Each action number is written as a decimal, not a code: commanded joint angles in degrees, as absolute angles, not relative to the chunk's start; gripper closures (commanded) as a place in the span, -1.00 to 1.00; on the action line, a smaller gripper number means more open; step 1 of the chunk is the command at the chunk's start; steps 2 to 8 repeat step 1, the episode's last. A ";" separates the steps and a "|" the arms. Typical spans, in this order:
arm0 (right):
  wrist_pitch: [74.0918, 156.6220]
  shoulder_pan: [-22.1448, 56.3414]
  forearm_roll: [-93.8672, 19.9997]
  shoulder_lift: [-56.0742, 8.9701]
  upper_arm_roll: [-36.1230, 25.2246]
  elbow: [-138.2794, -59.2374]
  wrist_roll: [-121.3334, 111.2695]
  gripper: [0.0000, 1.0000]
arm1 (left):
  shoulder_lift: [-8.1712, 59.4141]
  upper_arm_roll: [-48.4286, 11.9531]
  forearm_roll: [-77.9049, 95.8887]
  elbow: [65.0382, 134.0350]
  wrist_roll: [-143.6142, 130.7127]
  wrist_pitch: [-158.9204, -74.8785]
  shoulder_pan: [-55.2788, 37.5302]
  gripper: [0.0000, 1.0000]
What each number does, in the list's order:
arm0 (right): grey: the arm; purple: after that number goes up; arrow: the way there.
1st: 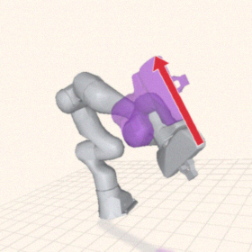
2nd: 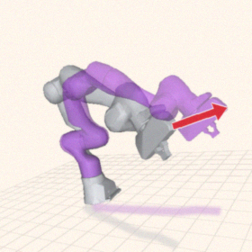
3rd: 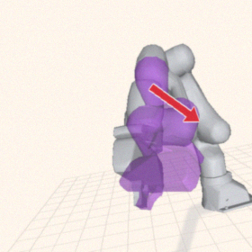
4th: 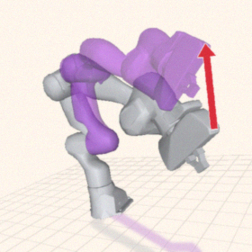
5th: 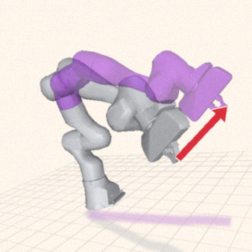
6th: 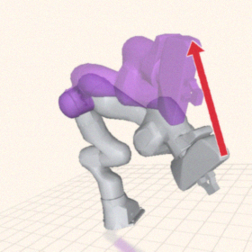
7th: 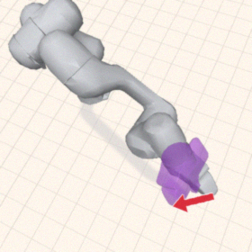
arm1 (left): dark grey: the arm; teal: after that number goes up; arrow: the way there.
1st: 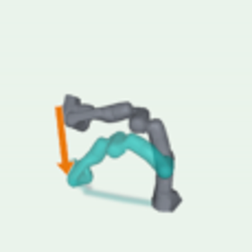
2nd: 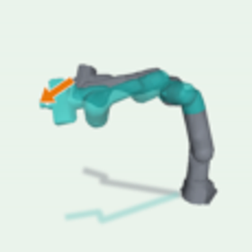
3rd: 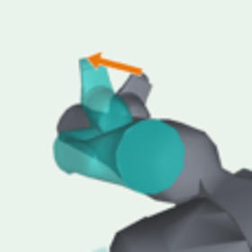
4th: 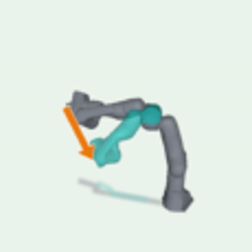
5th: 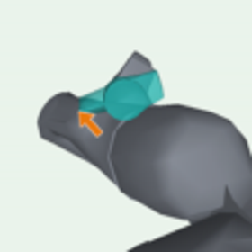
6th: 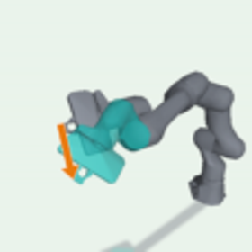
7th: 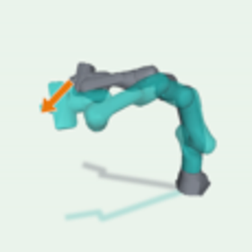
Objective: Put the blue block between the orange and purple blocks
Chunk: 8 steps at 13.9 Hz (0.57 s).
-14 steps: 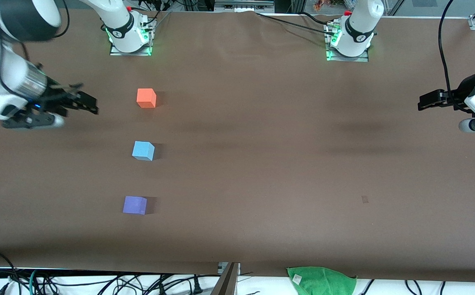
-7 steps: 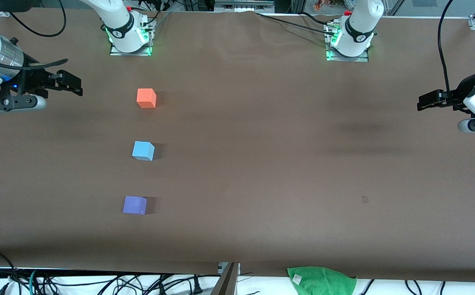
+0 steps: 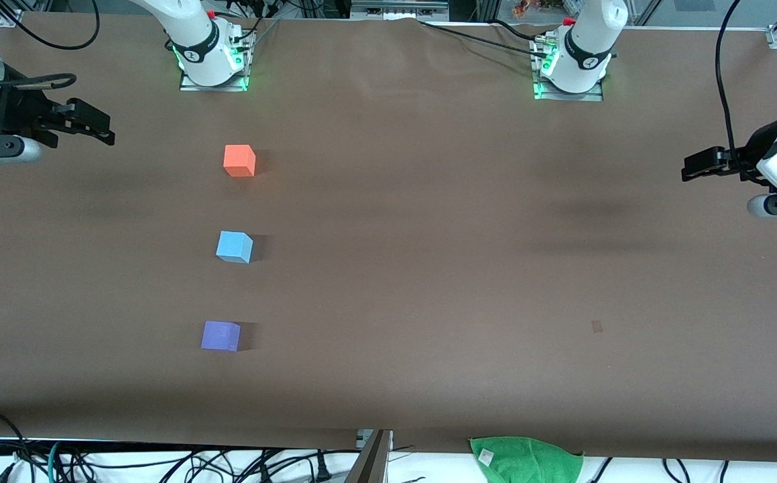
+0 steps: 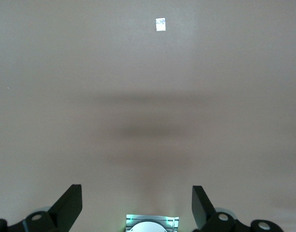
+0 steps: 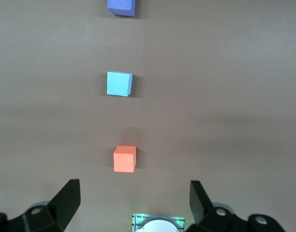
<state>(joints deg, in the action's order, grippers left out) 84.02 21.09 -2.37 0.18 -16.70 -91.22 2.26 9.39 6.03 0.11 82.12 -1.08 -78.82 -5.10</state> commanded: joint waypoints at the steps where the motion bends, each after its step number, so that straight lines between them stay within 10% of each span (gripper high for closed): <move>1: 83.94 20.92 -1.49 -0.88 -16.52 -90.09 2.46 -1.00 | 10.28 6.15 0.97 80.42 -1.67 -78.49 -5.27 -1.00; 8: 83.94 20.92 -1.49 -0.88 -16.52 -90.09 2.46 -1.00 | 10.28 6.15 0.97 80.42 -1.67 -78.49 -5.27 -1.00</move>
